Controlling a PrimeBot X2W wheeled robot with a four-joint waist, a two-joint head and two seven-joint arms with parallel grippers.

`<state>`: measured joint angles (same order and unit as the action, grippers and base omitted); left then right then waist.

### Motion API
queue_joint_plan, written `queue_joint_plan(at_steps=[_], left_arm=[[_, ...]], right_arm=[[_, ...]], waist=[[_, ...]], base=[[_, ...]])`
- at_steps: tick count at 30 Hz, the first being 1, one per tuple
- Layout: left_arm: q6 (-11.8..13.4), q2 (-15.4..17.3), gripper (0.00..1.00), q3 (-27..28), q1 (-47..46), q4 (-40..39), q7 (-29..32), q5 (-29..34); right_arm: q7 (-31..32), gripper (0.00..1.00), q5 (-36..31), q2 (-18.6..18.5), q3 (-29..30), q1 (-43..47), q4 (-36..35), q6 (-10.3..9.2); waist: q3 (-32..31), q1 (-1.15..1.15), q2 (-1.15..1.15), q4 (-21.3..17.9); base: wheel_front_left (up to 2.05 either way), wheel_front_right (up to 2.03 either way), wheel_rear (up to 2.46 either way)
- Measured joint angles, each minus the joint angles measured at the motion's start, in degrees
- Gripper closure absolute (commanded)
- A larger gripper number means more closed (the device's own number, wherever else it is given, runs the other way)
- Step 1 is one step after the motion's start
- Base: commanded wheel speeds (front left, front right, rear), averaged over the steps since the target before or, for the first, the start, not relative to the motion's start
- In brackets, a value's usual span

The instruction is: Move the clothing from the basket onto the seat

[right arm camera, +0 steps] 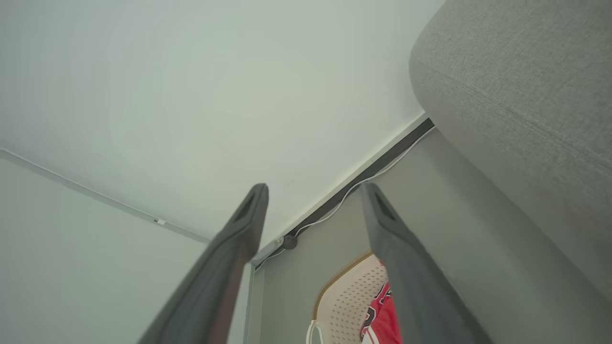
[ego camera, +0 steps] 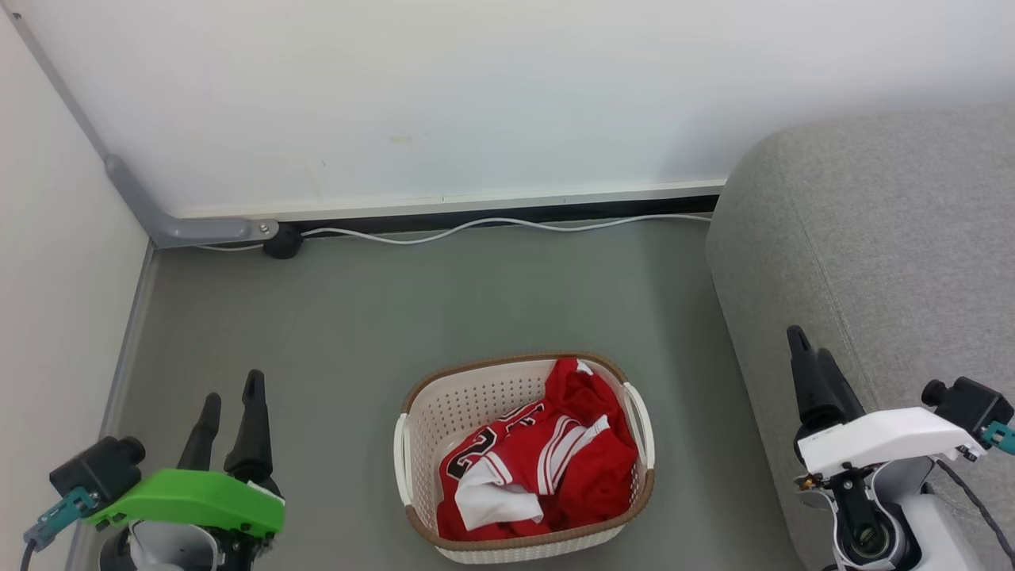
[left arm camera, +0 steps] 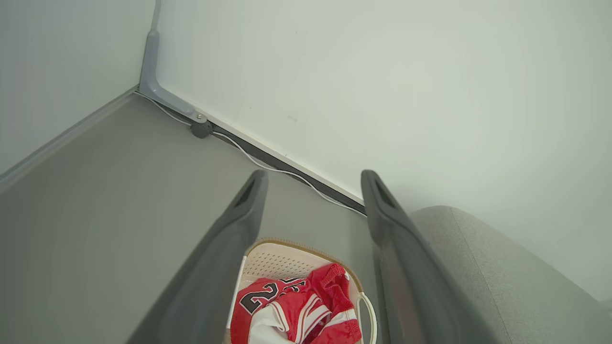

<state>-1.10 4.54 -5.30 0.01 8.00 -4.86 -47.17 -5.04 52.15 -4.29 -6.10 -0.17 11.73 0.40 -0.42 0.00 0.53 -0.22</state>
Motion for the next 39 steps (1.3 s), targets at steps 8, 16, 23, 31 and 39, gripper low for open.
queue_joint_plan(at_steps=[8,16,23,31,39], left_arm=[[1.3,0.0,0.0,-0.9,1.2,-1.1,-1.4,7.0],[2.6,0.0,0.0,-1.5,2.3,-2.0,-3.1,13.8],[3.5,0.0,0.0,-2.1,3.0,-2.8,-4.4,19.3],[4.3,0.0,0.0,-2.6,4.6,-3.5,-5.9,24.8],[4.7,0.0,0.0,-2.9,6.4,-4.0,-7.4,29.4]], right_arm=[[-1.6,0.0,-6.3,-0.1,-2.1,0.2,-0.2,-0.82],[-3.0,0.0,-12.2,-0.2,-3.6,0.5,-0.6,-1.58],[-4.3,0.0,-17.8,-0.3,-5.0,0.7,-1.2,-2.53],[-5.9,0.0,-23.9,-0.6,-6.6,1.0,-1.6,-3.05],[-7.1,0.0,-29.6,-0.8,-7.8,1.6,-2.2,-3.64]], waist=[[-0.2,0.0,0.0,-0.1],[-0.5,0.0,0.0,0.1],[-0.9,0.0,0.0,0.2],[-1.4,0.0,0.0,0.2],[-1.7,0.0,0.0,0.2]], base=[[0.0,0.0,0.0],[0.0,0.0,0.0],[0.0,0.0,0.0],[0.0,0.0,0.0],[0.0,0.0,0.0]])
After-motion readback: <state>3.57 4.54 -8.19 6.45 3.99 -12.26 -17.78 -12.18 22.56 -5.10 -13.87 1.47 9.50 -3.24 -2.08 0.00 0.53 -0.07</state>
